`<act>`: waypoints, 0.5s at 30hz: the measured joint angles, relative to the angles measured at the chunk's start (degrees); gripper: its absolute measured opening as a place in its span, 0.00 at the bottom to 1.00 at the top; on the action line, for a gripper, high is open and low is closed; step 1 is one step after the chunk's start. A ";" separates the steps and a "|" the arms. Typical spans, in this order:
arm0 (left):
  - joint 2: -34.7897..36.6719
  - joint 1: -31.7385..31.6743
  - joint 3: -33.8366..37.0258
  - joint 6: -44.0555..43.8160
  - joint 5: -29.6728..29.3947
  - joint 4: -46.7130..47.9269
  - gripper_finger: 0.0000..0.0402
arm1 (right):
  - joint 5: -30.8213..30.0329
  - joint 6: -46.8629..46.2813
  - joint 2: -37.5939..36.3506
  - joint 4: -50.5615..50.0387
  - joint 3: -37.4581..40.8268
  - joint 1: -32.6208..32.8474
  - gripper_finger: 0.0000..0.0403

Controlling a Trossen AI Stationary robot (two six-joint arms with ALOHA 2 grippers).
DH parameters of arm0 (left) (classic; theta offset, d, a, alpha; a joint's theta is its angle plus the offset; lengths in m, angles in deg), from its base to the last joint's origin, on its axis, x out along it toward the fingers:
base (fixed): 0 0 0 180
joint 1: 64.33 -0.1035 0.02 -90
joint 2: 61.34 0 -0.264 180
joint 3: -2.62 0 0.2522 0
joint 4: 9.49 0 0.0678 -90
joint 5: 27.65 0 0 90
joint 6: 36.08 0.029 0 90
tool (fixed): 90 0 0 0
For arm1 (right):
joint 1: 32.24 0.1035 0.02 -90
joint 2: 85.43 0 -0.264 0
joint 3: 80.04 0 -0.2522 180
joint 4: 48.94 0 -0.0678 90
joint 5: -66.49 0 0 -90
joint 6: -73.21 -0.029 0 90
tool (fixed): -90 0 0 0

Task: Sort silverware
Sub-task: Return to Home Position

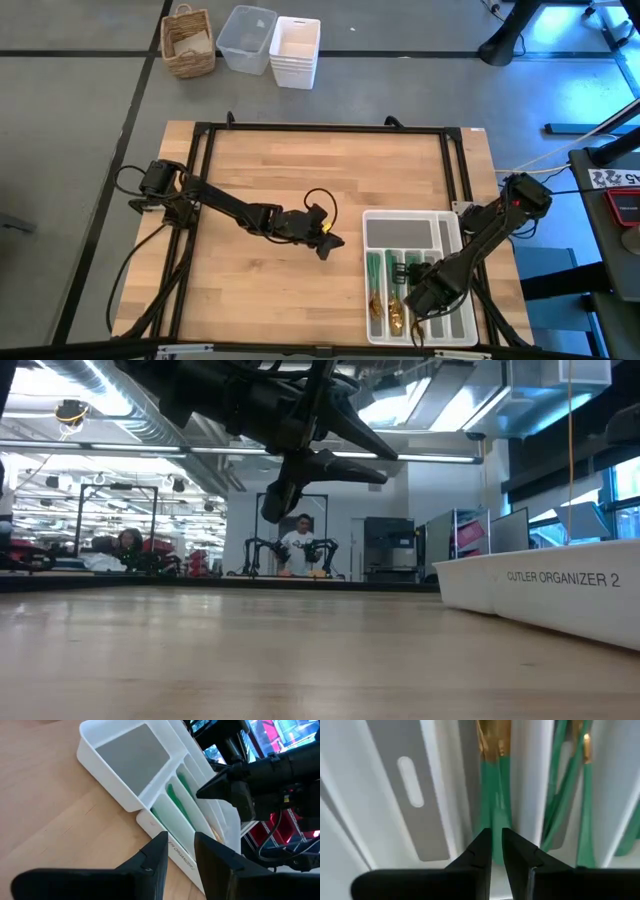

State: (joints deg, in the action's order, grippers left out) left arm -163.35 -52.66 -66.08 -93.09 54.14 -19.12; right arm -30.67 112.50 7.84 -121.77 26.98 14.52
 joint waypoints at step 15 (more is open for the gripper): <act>7.91 -0.61 0.09 14.93 0.10 2.71 0.22 | -9.29 -14.37 -3.29 -6.78 -5.91 -2.54 0.13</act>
State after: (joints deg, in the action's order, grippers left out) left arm -155.44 -53.27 -65.99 -78.16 54.24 -16.41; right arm -39.95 98.13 4.55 -128.55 21.06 11.98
